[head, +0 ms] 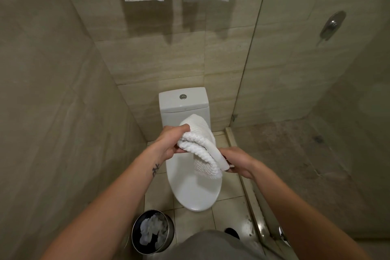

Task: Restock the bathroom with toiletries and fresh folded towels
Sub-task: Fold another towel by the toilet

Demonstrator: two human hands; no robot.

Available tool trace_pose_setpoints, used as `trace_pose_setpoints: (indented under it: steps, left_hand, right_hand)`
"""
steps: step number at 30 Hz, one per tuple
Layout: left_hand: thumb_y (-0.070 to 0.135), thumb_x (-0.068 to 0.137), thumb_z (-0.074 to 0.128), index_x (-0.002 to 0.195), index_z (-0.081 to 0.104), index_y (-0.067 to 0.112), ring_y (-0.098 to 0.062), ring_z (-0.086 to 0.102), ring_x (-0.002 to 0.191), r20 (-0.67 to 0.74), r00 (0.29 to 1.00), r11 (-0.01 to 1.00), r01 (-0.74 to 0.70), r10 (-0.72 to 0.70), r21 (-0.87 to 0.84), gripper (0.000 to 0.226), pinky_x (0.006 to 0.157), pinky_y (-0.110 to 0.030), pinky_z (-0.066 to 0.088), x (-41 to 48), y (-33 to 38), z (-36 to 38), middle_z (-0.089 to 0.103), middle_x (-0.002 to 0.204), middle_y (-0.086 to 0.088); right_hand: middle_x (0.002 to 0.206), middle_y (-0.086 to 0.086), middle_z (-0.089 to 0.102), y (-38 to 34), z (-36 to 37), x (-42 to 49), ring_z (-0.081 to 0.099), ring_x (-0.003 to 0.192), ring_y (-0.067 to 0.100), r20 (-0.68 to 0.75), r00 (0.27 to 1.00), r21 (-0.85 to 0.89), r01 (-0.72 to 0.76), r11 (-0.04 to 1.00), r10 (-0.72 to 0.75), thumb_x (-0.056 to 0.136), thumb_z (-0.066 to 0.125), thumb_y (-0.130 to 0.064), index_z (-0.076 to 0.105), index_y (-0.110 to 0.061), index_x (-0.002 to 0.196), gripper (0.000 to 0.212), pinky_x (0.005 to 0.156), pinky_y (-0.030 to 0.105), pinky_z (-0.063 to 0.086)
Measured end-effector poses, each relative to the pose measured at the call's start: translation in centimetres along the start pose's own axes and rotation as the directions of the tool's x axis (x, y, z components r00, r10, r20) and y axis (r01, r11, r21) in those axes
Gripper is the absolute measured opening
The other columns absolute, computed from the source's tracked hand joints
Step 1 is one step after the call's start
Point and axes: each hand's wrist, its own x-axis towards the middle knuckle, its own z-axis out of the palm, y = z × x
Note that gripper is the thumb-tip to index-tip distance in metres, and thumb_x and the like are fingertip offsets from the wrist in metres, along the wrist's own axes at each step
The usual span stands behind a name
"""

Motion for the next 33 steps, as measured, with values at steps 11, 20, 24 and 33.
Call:
trace_pose_setpoints:
  steps: [11,20,24,33]
  left_hand:
    - [0.014,0.089,0.063,0.108,0.065,0.003,-0.028,0.069,0.088,0.110,0.994,0.994,-0.017,0.029,-0.108,0.021,0.070,-0.039,0.060,-1.2,1.5,0.1,0.070,0.099,-0.015]
    - [0.008,0.086,0.064,0.098,0.066,0.004,-0.024,0.069,0.073,0.111,0.994,0.998,-0.010,0.017,-0.064,0.013,0.062,-0.034,0.058,-1.6,2.1,0.3,0.071,0.085,-0.011]
    - [0.005,0.085,0.062,0.083,0.065,0.006,-0.022,0.068,0.067,0.139,0.990,0.999,0.007,-0.002,-0.042,0.004,0.061,-0.033,0.057,-1.6,2.0,0.5,0.070,0.075,-0.009]
    - [0.003,0.083,0.061,0.093,0.054,0.005,-0.019,0.065,0.058,0.144,0.988,0.987,0.026,-0.049,0.156,0.012,0.055,-0.028,0.054,-1.3,1.6,1.3,0.062,0.073,-0.009]
  right_hand:
    - [0.126,0.017,0.062,-0.5,-1.0,-1.3,0.060,0.118,0.033,0.397,0.915,0.504,-0.282,0.817,0.070,0.086,0.074,-0.020,0.059,-0.005,0.131,0.050,0.104,0.052,0.046]
    - [0.114,0.022,0.064,0.0,-2.4,-1.6,0.060,0.111,0.031,0.253,0.963,0.645,-0.235,0.727,0.087,0.077,0.073,-0.006,0.060,0.001,0.125,0.050,0.087,0.033,0.056]
    - [0.126,0.032,0.057,0.4,-2.3,-2.2,0.056,0.121,0.041,0.303,0.950,0.677,-0.268,0.686,0.073,0.078,0.072,-0.003,0.060,0.005,0.126,0.050,0.105,0.032,0.040]
    - [0.105,0.003,0.070,0.2,-4.4,-2.3,0.062,0.066,0.014,0.052,0.998,0.668,-0.011,0.744,-0.032,0.083,0.066,0.004,0.044,-0.036,0.126,0.063,0.061,0.029,0.048]
